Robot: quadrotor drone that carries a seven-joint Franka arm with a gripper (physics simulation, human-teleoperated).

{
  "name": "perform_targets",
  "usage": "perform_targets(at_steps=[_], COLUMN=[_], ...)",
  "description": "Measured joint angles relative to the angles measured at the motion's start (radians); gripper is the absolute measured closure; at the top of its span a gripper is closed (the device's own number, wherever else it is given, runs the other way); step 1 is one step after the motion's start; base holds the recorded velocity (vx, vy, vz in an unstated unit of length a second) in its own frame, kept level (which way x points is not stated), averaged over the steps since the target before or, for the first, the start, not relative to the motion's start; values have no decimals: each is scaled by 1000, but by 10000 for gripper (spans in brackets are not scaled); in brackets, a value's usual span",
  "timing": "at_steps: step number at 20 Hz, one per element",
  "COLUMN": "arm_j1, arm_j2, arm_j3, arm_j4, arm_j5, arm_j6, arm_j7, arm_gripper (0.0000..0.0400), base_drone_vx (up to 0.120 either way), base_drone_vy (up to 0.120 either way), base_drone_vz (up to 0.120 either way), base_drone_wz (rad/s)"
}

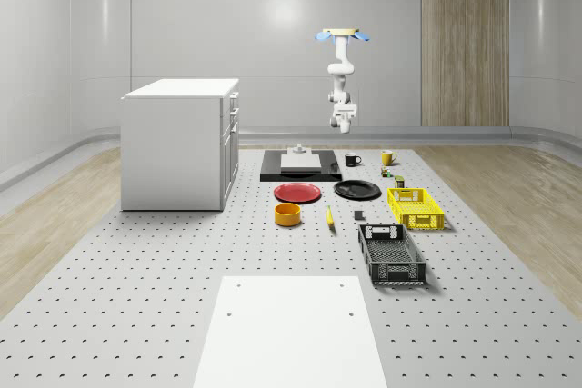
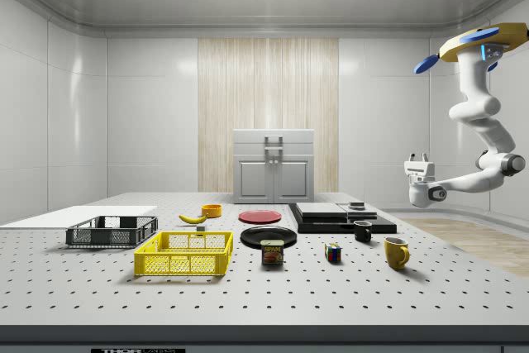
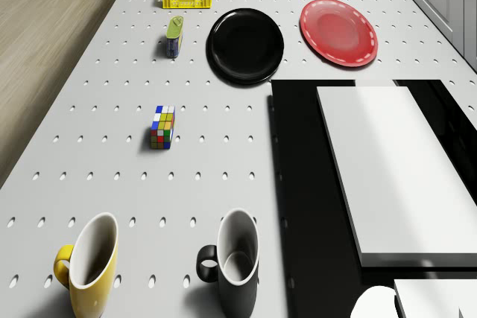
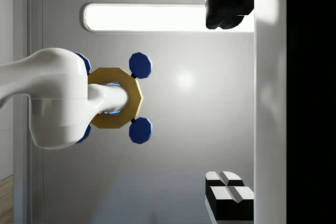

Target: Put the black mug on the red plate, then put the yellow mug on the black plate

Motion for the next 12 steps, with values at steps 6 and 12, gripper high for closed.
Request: perform_targets(at_steps=[6, 12], arm_j1=[-1, -2], arm_j2=[1, -1], arm_j3=[1, 1], arm_j4=[6, 6], arm_j5=[0, 0], arm_j6=[-1, 2], arm_j7=[0, -1], arm_gripper=[0, 0], base_drone_vx=[120, 120], base_drone_vy=[-80, 0], base_drone_vz=[0, 0], base_drone_wz=[0, 0])
